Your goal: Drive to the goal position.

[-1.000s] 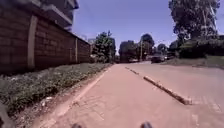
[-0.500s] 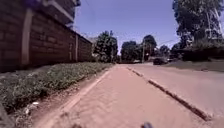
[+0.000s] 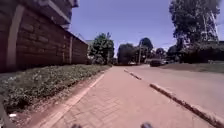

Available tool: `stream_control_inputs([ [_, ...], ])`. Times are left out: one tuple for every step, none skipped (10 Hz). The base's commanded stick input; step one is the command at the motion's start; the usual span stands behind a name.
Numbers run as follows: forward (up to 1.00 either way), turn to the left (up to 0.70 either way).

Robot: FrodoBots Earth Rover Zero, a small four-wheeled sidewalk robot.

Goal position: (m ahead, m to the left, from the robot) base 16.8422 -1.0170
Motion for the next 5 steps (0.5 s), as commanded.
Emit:
stream_control_inputs([
  [0.85, 0.0],
  [0.85, 0.0],
  [0.85, 0.0],
  [0.85, 0.0],
  [0.85, -0.02],
])
